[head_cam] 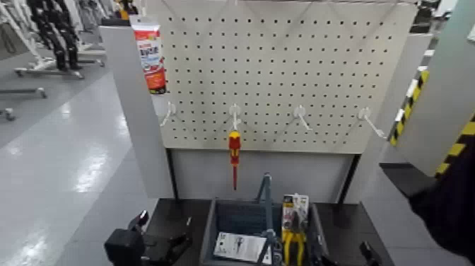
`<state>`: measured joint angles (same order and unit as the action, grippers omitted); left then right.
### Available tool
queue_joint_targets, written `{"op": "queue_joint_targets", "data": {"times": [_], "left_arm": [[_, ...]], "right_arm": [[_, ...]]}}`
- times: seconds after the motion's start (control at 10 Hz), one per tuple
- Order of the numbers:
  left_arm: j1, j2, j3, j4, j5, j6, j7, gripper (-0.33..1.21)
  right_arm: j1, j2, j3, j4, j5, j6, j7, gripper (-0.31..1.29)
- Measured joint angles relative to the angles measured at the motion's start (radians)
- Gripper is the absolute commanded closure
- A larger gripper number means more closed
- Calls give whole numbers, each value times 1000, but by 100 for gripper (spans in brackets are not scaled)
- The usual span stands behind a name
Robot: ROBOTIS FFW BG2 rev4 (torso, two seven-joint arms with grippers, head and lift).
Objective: Put the red screwdriver into the crate.
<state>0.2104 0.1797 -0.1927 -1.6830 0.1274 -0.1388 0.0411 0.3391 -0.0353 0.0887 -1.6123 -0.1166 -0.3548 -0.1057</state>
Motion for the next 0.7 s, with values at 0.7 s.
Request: {"op": "queue_joint_targets", "data": {"times": [0.7], "left_arm": [[-22,0,0,0,4,42,-67,12]], "right_arm": [[0,0,3,0,0,1,1,13]]}}
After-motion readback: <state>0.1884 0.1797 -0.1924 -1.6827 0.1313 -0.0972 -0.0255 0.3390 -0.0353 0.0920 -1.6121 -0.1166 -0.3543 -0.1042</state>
